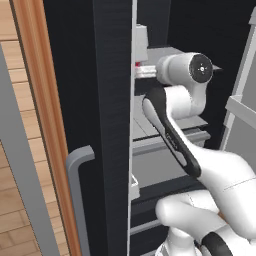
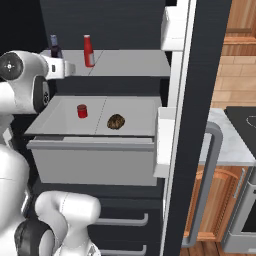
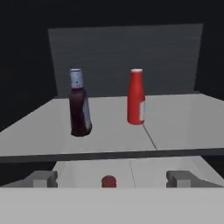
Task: Place the ketchup and condiment bottle from the counter to the top shelf of the fridge. If the existing items in the fridge are on the top shelf, move them to other shelves.
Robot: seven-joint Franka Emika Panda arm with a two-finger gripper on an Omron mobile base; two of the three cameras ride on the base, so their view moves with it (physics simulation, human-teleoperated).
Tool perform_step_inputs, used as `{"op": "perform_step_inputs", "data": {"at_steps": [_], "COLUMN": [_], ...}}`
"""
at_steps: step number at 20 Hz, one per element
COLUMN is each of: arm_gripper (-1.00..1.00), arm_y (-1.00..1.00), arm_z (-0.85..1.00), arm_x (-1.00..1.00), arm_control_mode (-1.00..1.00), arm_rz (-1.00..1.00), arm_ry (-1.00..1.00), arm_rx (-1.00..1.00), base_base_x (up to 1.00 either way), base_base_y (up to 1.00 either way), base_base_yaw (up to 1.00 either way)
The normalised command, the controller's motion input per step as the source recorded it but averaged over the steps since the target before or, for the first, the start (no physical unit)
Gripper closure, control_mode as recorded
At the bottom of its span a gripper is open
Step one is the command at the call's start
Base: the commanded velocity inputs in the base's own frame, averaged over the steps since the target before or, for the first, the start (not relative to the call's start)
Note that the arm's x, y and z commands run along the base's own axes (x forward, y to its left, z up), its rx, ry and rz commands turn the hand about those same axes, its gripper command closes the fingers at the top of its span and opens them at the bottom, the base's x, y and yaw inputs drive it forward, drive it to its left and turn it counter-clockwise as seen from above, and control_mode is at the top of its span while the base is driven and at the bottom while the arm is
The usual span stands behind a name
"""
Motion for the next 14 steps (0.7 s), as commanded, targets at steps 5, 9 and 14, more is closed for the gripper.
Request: {"op": "perform_step_inputs", "data": {"at_steps": [5,9,14], "arm_gripper": [-1.00,-1.00,-1.00], "arm_y": [-0.28,-0.16,-0.33], "arm_z": [-0.55,-0.54,-0.22], "arm_x": [-1.00,-1.00,-0.83], "arm_control_mode": [-1.00,-1.00,-1.00], "arm_rz": [0.00,0.00,0.00], "arm_ry": [0.00,0.00,-0.13], "arm_rx": [-0.05,-0.07,0.07], "base_base_x": [0.00,0.00,0.00], "base_base_y": [0.00,0.00,0.00], "base_base_yaw": [0.00,0.00,0.00]}}
